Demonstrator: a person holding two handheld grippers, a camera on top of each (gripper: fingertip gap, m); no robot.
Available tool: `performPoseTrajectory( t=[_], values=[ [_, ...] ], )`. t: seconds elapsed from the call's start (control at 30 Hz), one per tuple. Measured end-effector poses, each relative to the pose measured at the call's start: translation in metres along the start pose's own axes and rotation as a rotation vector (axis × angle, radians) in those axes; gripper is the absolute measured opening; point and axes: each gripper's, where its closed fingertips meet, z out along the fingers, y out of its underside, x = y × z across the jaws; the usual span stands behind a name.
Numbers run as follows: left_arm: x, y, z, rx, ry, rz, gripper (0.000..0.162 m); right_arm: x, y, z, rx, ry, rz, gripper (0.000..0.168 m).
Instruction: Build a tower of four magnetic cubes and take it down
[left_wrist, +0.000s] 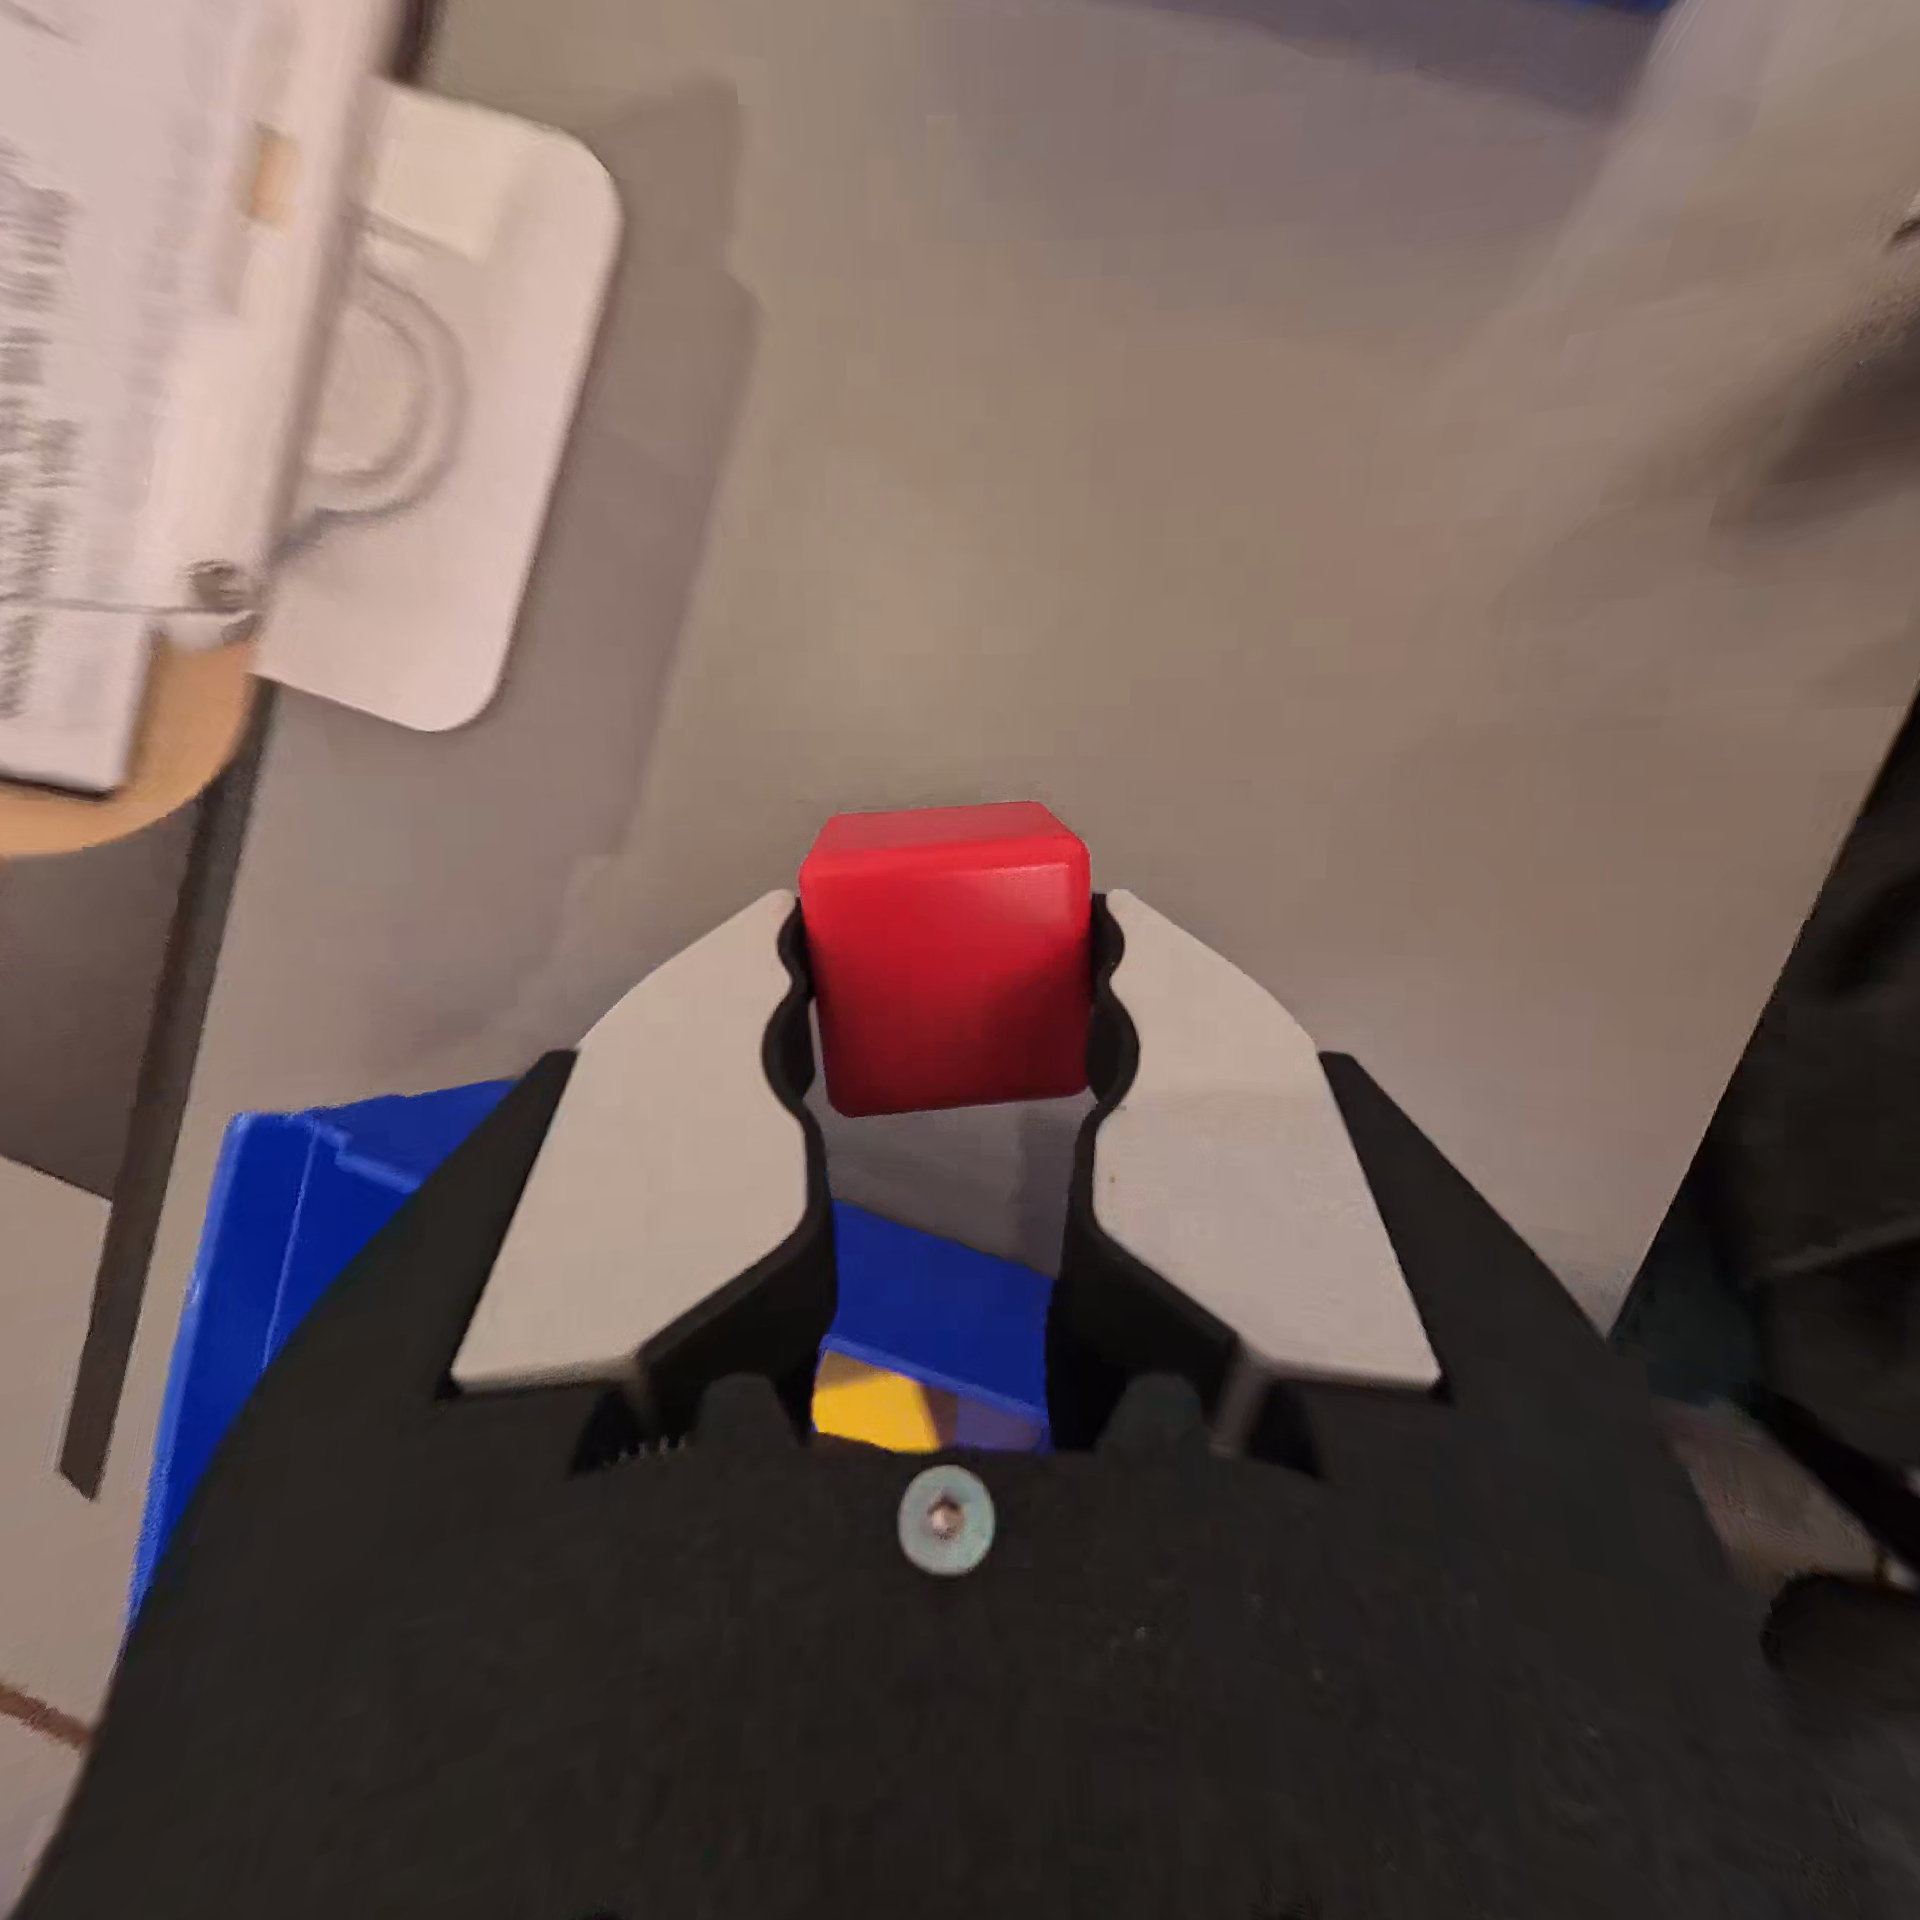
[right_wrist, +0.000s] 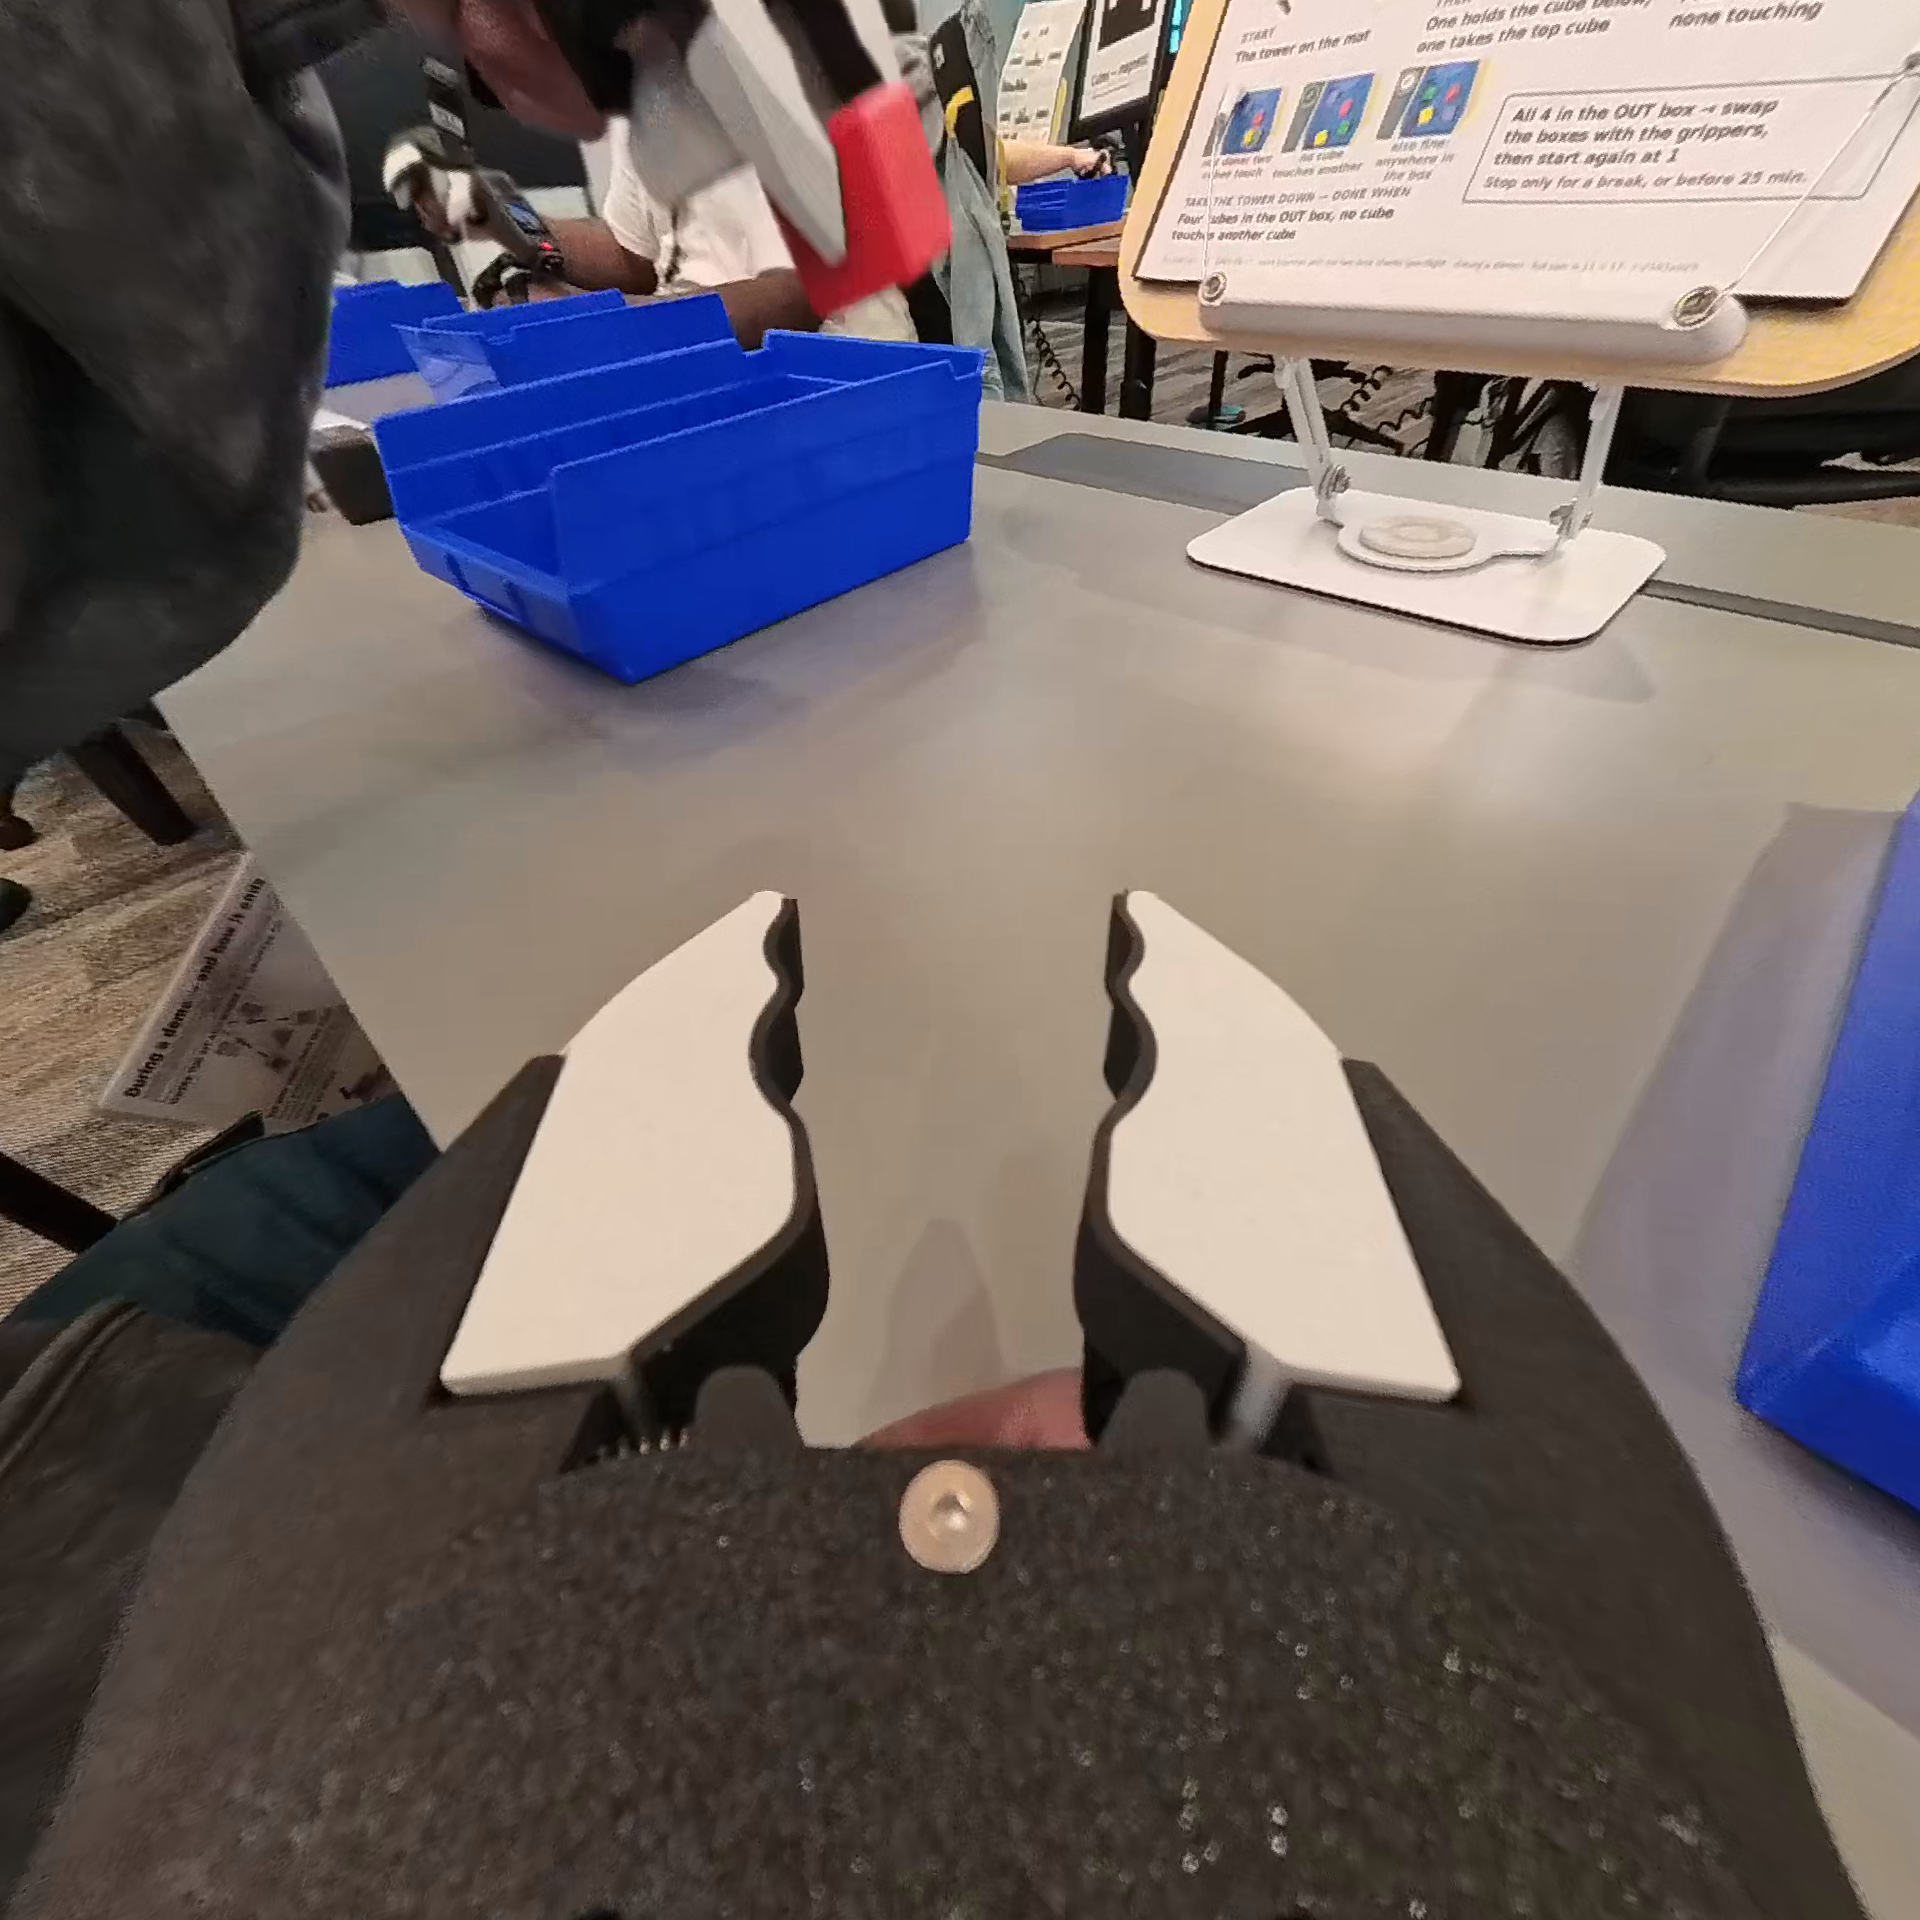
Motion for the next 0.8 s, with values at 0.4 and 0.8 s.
performPoseTrajectory(
  t=[0.4, 0.8],
  values=[
    [0.027, -0.021, 0.147, -0.227, 0.228, 0.339, 0.049, 0.001, 0.005, 0.0, -0.022, 0.012, -0.032, 0.055],
    [0.021, -0.007, 0.181, -0.294, 0.301, 0.372, 0.049, -0.004, 0.009, 0.001, -0.037, -0.017, -0.023, 0.053]
  ],
)
